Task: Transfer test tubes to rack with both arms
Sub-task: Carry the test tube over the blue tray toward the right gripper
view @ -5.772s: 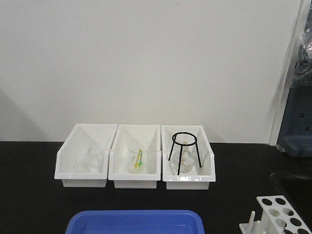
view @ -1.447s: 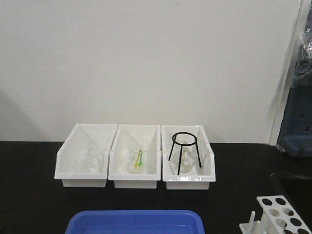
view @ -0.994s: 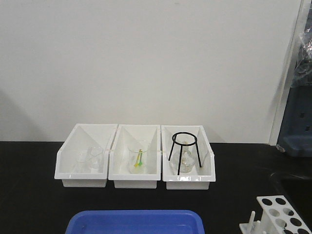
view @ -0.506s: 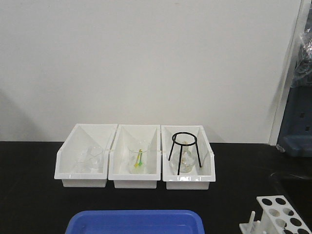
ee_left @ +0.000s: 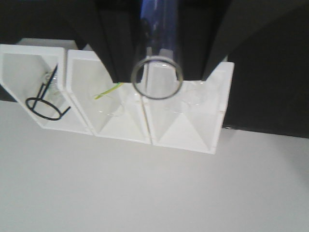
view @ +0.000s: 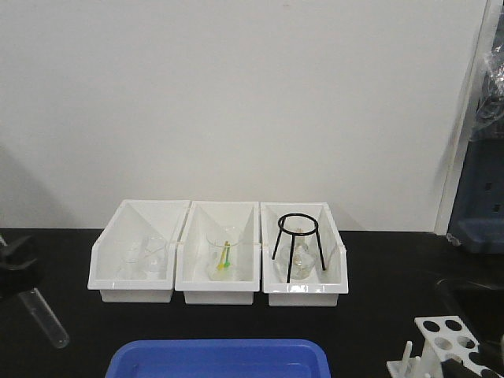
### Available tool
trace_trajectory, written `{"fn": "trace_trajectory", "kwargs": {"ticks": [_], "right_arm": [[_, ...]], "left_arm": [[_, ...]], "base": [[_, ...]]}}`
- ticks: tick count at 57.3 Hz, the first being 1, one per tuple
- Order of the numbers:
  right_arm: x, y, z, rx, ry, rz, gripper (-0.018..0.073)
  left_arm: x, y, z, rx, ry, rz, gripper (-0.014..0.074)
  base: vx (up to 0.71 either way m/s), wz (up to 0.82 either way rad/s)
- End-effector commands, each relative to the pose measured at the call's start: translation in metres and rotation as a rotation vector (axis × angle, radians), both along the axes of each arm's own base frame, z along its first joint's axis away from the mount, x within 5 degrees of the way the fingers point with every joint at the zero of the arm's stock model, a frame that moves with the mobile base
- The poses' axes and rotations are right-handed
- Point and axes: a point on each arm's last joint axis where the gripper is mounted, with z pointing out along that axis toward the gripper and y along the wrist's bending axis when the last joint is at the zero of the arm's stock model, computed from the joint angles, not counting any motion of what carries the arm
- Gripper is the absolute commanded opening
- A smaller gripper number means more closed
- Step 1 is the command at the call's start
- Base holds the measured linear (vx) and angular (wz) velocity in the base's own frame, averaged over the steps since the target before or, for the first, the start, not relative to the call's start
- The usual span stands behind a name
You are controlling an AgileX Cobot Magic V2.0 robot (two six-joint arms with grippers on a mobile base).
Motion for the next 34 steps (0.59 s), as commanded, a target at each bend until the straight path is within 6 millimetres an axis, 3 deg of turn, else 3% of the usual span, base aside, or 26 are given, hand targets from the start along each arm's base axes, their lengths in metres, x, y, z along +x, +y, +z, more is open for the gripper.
{"fn": "trace_trajectory", "kwargs": {"ticks": [1, 22, 34], "right_arm": [[0.012, 0.013, 0.023, 0.020, -0.113, 0.062, 0.0365], [0.039, 0.083, 0.040, 0.072, -0.051, 0.280, 0.0482], [0.049, 0.122, 0.046, 0.070, 0.037, 0.364, 0.0483]], "left_arm": [[0.005, -0.014, 0.019, -0.074, -0.138, -0.021, -0.0005], [0.023, -0.082, -0.021, -0.222, -0.050, -0.177, -0.0004], [0.022, -0.105, -0.034, -0.302, -0.005, -0.224, -0.0004]], "base": [[0.00, 0.00], [0.00, 0.00], [0.00, 0.00]]}}
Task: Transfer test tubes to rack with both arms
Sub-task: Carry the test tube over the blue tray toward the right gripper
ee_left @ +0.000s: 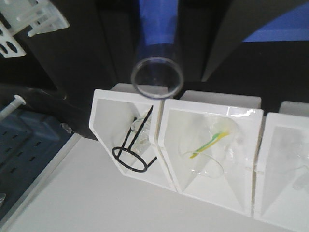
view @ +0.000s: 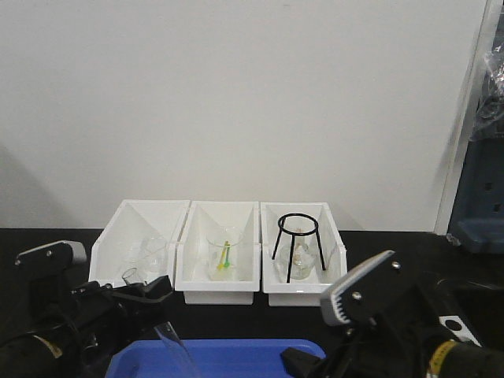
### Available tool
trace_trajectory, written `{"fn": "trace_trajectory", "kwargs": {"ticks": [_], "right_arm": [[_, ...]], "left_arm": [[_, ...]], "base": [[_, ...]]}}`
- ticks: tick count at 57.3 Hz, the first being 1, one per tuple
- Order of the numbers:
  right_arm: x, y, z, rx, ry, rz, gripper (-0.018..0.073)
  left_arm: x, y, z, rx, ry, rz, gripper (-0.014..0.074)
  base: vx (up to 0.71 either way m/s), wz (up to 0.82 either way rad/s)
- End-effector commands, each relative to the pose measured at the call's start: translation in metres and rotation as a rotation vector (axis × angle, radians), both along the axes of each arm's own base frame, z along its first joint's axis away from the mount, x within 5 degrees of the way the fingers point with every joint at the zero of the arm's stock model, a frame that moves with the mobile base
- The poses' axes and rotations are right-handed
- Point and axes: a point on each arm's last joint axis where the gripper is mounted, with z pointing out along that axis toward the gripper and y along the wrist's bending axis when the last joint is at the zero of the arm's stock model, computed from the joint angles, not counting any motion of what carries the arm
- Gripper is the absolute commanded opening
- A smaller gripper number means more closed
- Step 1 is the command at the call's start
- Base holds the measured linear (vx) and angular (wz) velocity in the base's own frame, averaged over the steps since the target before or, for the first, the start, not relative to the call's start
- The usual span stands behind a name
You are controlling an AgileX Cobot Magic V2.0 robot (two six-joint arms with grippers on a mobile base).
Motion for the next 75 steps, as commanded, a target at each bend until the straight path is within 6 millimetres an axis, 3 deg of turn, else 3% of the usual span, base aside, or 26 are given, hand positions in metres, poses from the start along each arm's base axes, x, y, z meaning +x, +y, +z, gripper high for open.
{"fn": "trace_trajectory", "kwargs": {"ticks": [1, 16, 42, 75], "right_arm": [[0.006, 0.016, 0.024, 0.055, -0.071, 0.036, 0.0483], [0.019, 0.052, 0.017, -0.024, -0.083, 0.139, 0.0483], [0.052, 0.088, 0.012, -0.125, -0.069, 0.197, 0.0483], [0.076, 0.107, 0.004, -0.191, -0.099, 0.222, 0.0483]], "left_arm": [[0.000, -0.008, 0.027, -0.115, -0.127, -0.002, -0.0004], [-0.007, -0.019, 0.026, -0.232, -0.065, -0.020, -0.0004], [-0.009, -0.022, 0.027, -0.290, -0.035, -0.054, -0.0004], [-0.009, -0.023, 0.026, -0.345, 0.012, -0.043, -0.0004]], "base": [[0.00, 0.00], [0.00, 0.00], [0.00, 0.00], [0.00, 0.00]]}}
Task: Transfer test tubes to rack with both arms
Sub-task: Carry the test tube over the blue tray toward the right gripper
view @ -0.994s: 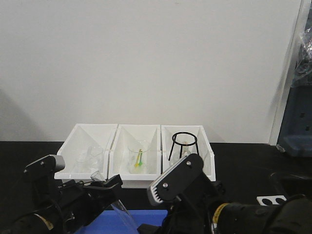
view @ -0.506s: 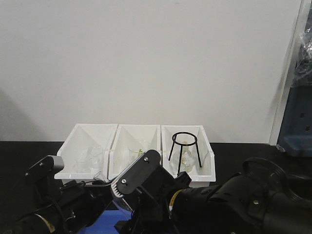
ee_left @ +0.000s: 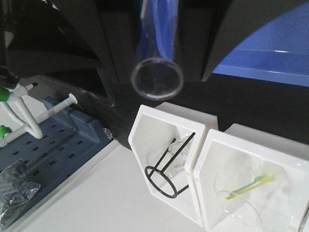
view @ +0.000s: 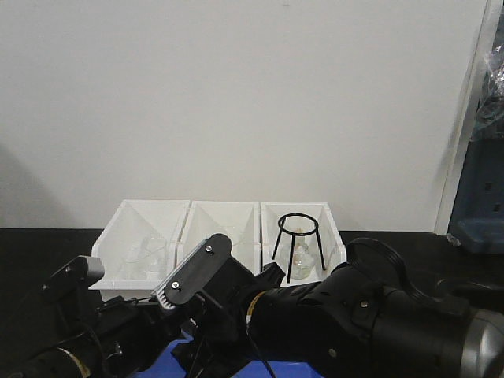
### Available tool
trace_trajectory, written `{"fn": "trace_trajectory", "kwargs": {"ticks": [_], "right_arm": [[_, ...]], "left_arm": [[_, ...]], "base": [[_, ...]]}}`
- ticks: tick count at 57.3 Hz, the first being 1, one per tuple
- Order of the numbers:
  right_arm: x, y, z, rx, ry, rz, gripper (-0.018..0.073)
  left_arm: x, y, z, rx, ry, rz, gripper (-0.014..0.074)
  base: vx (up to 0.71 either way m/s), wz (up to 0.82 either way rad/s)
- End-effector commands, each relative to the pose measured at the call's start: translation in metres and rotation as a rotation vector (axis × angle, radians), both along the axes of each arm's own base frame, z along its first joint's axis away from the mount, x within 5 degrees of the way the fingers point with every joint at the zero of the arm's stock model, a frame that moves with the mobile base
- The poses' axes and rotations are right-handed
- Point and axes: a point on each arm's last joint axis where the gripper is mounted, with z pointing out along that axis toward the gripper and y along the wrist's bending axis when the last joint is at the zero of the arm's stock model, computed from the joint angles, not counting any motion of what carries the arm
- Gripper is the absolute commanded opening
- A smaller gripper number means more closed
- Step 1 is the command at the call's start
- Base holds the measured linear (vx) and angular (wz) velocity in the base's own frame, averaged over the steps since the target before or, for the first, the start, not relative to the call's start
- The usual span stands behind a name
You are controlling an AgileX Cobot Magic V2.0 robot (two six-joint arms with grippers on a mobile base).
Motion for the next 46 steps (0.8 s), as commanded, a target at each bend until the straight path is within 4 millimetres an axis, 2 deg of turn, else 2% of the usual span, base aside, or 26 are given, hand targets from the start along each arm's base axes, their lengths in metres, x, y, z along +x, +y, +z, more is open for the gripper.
{"fn": "trace_trajectory", "kwargs": {"ticks": [1, 30, 46], "right_arm": [[0.002, 0.000, 0.025, 0.061, -0.100, 0.012, 0.0483], [0.007, 0.004, 0.009, 0.039, -0.048, -0.002, 0.0483], [0.000, -0.003, 0.025, 0.072, -0.047, -0.025, 0.0483]], "left_arm": [[0.001, 0.000, 0.030, -0.123, -0.123, 0.012, -0.0004], [0.001, 0.000, 0.032, -0.154, -0.129, 0.018, -0.0004], [0.001, 0.000, 0.032, -0.154, -0.130, 0.020, -0.0004]], "base": [[0.00, 0.00], [0.00, 0.00], [0.00, 0.00]]}}
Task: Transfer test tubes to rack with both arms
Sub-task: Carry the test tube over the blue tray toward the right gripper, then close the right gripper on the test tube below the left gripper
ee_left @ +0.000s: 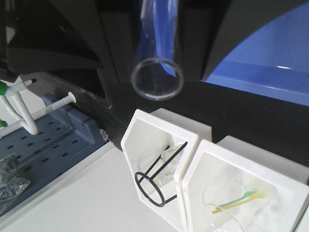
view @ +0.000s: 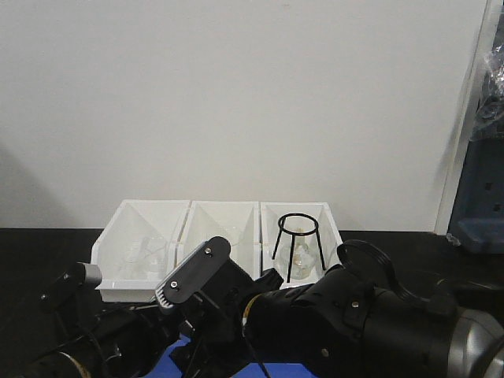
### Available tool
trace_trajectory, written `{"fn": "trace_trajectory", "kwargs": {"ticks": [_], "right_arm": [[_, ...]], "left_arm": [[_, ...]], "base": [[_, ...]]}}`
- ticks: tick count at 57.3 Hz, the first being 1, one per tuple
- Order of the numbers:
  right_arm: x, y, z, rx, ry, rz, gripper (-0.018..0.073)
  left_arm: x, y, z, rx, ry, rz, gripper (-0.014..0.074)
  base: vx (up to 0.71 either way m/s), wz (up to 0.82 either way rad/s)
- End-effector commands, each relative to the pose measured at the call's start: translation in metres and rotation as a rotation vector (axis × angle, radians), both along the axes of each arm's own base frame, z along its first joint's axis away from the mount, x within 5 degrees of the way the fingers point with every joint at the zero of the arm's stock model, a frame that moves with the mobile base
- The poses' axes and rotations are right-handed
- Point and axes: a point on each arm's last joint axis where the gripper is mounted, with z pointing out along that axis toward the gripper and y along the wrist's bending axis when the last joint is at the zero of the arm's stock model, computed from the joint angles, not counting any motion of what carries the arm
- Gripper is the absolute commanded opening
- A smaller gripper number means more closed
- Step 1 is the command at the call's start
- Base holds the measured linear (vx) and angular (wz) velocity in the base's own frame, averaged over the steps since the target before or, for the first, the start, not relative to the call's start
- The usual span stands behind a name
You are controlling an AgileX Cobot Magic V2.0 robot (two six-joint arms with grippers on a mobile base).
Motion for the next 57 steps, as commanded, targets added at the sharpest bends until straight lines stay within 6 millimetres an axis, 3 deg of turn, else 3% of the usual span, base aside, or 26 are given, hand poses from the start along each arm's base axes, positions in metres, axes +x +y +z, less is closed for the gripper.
{"fn": "trace_trajectory", "kwargs": {"ticks": [1, 11, 30, 57], "right_arm": [[-0.003, -0.005, 0.030, 0.061, -0.088, 0.002, 0.0483], [-0.006, -0.010, 0.036, 0.055, -0.068, -0.011, 0.0483], [0.004, -0.033, 0.053, 0.154, -0.078, -0.120, 0.0483], [0.001, -0.029, 0.050, 0.180, -0.016, -0.106, 0.0483]], "left_arm": [[0.001, -0.001, 0.038, -0.118, -0.181, 0.007, -0.0004], [0.001, -0.001, 0.038, -0.121, -0.186, 0.008, -0.0004], [0.001, -0.001, 0.038, -0.120, -0.188, 0.007, -0.0004], [0.000, -0.003, 0.039, -0.087, -0.214, -0.026, -0.0004]], "base": [[0.00, 0.00], [0.00, 0.00], [0.00, 0.00], [0.00, 0.00]]}}
